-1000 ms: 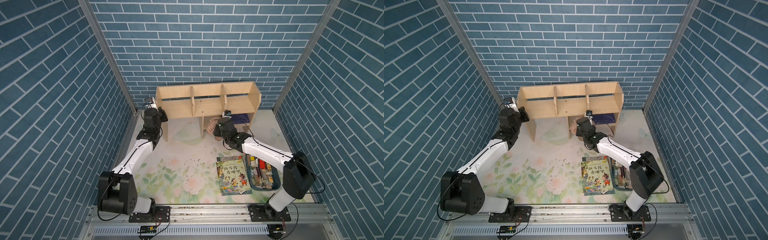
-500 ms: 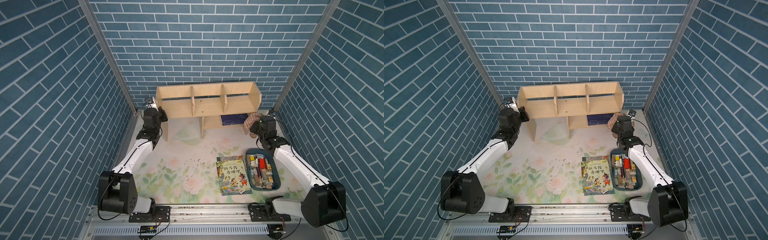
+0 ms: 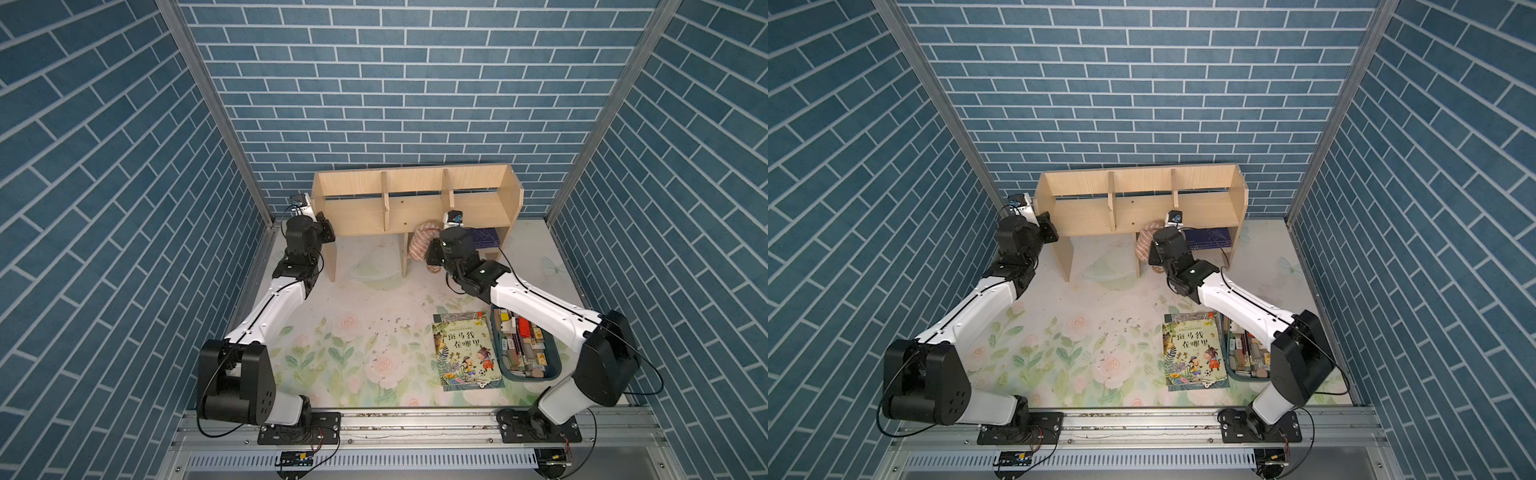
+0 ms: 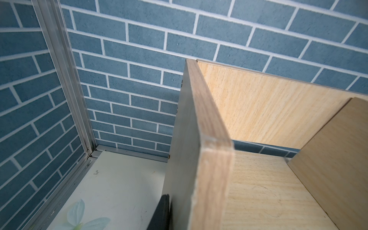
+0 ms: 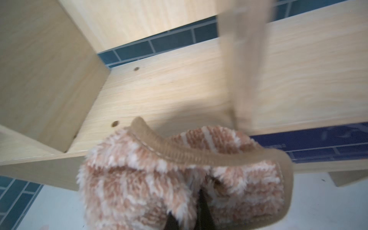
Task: Wipe the bookshelf clean with a cloth
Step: Wipe the dust from the shelf.
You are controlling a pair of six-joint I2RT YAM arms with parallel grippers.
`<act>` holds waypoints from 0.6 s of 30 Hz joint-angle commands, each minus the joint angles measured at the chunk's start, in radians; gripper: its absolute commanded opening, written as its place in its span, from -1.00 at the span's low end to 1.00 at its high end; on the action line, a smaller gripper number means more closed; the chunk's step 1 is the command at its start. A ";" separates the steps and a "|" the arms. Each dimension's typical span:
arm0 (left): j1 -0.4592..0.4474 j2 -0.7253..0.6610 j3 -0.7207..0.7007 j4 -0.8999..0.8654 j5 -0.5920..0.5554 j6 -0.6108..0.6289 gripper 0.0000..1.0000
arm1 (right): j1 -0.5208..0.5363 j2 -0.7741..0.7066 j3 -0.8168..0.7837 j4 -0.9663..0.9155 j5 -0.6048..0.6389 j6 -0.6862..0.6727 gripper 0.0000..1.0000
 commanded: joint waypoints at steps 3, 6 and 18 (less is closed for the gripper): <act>-0.028 0.016 -0.011 0.040 0.164 -0.110 -1.00 | 0.080 0.167 0.199 0.013 0.001 -0.008 -1.00; -0.029 0.017 -0.011 0.040 0.171 -0.112 -1.00 | 0.115 0.263 0.297 -0.004 -0.006 0.000 -1.00; -0.028 0.035 -0.009 0.059 0.249 -0.103 -1.00 | 0.242 0.505 0.595 0.004 -0.062 -0.010 -1.00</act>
